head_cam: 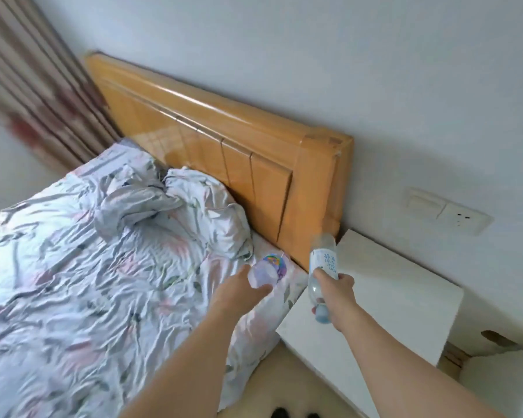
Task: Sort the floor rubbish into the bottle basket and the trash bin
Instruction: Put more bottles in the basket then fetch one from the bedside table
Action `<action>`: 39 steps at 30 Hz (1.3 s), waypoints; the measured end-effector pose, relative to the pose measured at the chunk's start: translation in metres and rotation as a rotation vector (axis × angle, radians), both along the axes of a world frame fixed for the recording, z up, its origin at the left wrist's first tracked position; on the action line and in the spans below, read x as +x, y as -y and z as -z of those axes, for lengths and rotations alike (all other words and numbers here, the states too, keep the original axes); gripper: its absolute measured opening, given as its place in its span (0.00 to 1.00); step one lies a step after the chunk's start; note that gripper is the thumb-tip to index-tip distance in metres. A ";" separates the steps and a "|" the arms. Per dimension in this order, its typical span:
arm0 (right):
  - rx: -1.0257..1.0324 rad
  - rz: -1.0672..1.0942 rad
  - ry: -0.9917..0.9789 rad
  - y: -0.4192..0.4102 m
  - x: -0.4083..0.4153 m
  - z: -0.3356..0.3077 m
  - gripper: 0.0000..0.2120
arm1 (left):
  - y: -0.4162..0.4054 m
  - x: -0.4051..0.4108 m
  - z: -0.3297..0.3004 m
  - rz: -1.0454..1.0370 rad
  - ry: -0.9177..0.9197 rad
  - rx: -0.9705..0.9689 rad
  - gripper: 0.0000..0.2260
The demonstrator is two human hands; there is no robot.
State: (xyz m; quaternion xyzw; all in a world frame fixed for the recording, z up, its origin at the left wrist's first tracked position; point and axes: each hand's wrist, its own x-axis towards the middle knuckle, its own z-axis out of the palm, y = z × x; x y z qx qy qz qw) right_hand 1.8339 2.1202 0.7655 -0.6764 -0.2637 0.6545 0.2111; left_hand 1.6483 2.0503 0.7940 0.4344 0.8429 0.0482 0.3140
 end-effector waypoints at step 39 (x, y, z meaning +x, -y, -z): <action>-0.004 -1.682 -0.209 0.975 -0.546 -0.090 0.19 | 1.122 -0.292 -0.071 -1.614 -0.267 0.072 0.37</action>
